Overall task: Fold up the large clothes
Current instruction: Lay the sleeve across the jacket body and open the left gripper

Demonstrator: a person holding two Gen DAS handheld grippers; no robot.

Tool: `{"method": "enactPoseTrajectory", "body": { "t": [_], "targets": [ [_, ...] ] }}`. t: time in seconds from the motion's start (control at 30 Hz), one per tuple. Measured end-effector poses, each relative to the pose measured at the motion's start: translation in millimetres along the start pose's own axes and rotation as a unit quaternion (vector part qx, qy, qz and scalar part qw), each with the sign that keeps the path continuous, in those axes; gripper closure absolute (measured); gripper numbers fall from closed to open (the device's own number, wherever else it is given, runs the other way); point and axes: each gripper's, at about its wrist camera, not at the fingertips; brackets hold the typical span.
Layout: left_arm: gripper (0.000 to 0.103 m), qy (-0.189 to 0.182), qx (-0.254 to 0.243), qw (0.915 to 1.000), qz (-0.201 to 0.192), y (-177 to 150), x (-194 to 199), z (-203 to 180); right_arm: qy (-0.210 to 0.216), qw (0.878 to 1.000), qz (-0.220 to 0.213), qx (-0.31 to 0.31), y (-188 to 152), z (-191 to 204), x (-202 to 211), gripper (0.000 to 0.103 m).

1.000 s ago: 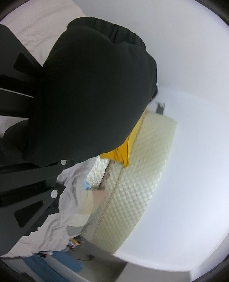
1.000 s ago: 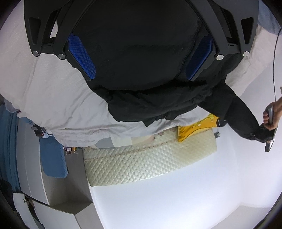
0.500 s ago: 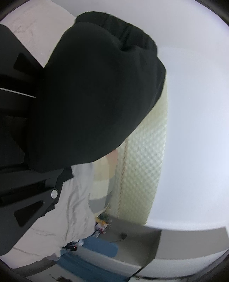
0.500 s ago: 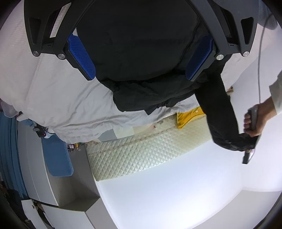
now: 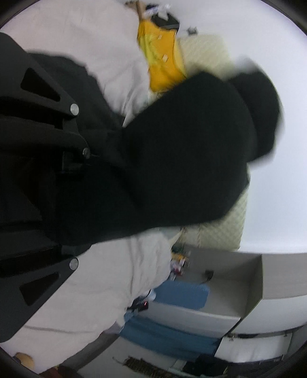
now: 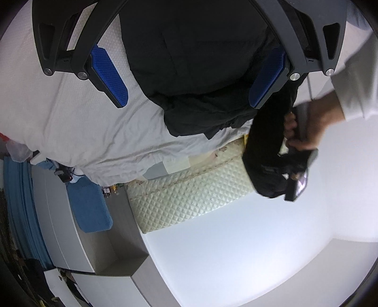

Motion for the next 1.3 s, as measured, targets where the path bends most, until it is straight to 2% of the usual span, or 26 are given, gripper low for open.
{"method": "enactPoseTrajectory", "body": {
  "t": [0.1, 0.23, 0.33, 0.4, 0.53, 0.7, 0.8, 0.93, 1.0, 1.03, 1.07, 1.2, 1.3],
  "targets": [
    [0.086, -0.023, -0.012, 0.9996, 0.007, -21, -10, -18, -0.010, 1.000, -0.016, -0.006, 2, -6, 1, 0.000],
    [0.083, -0.049, -0.013, 0.9986, 0.017, -45, -31, -34, -0.015, 1.000, -0.015, -0.023, 0, -16, -3, 0.000],
    [0.083, -0.047, -0.046, 0.9969, 0.044, -63, -36, -41, -0.017, 0.999, -0.006, -0.033, -2, -22, -11, 0.000],
    [0.083, -0.045, -0.061, 0.9948, 0.069, -77, -53, -51, -0.016, 0.999, -0.001, -0.037, -4, -24, -14, 0.000],
    [0.083, -0.053, -0.066, 0.9918, 0.095, -99, -75, -57, -0.015, 0.999, 0.007, -0.038, -8, -27, -20, 0.000],
    [0.083, -0.059, -0.020, 0.9913, 0.115, -110, -84, -54, -0.014, 0.999, 0.015, -0.042, -12, -29, -25, 0.000],
    [0.082, -0.059, -0.036, 0.9904, 0.120, -113, -82, -61, -0.015, 0.999, 0.019, -0.043, -13, -31, -28, 0.000],
    [0.070, -0.068, -0.027, 0.9917, 0.105, -110, -73, -59, -0.014, 0.999, 0.022, -0.039, -13, -29, -30, 0.000],
    [0.049, -0.065, -0.029, 0.9926, 0.099, -106, -65, -61, -0.012, 0.999, 0.022, -0.034, -13, -27, -32, 0.000],
    [0.028, -0.062, -0.033, 0.9928, 0.097, -105, -62, -63, -0.009, 0.999, 0.025, -0.031, -14, -26, -33, 0.000],
    [0.016, -0.062, -0.035, 0.9931, 0.093, -103, -59, -64, -0.006, 0.999, 0.029, -0.028, -15, -25, -33, 0.000],
    [0.016, -0.080, -0.034, 0.9927, 0.084, -92, -36, -65, -0.001, 0.999, 0.033, -0.016, -17, -21, -32, 0.000],
    [0.016, -0.073, -0.029, 0.9944, 0.070, -79, -15, -55, 0.006, 0.999, 0.036, -0.004, -14, -14, -38, 0.000]
  ]
}}
Point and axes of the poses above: each gripper's, at about its wrist camera, not at the fingertips, and x roughly against the way its jaws point, z to its left, y to its top, and after that the axes turned 13 degrees about -z, right-handed
